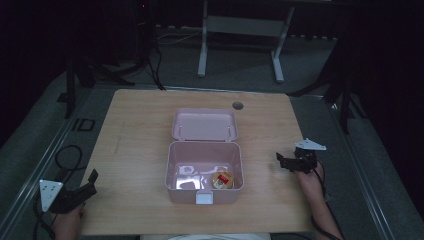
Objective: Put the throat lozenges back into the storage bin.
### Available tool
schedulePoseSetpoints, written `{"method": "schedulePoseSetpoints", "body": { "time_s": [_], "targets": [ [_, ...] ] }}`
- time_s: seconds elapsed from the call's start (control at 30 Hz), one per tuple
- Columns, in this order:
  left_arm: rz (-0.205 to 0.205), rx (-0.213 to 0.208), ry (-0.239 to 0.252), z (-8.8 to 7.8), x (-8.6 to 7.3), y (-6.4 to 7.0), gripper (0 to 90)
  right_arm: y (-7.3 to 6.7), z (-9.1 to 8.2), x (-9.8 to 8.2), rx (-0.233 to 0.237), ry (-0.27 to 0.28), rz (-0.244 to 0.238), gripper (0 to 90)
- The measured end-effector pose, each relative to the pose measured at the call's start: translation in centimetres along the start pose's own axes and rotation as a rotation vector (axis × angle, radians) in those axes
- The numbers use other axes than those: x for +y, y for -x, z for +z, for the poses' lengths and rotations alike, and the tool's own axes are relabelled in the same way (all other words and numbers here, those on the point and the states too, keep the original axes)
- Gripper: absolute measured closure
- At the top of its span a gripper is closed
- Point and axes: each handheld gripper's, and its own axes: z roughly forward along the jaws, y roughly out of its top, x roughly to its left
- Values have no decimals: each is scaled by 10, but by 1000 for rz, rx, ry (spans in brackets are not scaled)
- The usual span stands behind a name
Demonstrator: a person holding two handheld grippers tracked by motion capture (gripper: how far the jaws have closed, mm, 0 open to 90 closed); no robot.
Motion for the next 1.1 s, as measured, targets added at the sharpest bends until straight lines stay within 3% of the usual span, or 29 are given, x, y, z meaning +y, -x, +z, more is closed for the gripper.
{"method": "schedulePoseSetpoints", "body": {
  "time_s": [0.23,0.37,0.53,0.63,0.83,1.1],
  "targets": [
    [0,0,-1,0,0,0,25,3,-5,-10,-61,17,42,112],
    [3,0,0,0,0,0,25,2,-7,-13,-145,39,56,112],
    [3,-1,1,0,0,0,24,3,-7,-18,-205,43,92,112],
    [0,0,3,0,0,0,24,7,-8,-20,-188,54,135,112],
    [1,4,5,-1,0,0,25,14,-11,-21,-202,80,185,113],
    [-2,8,5,-1,0,0,24,17,-11,-23,-226,71,204,113]
  ]
}}
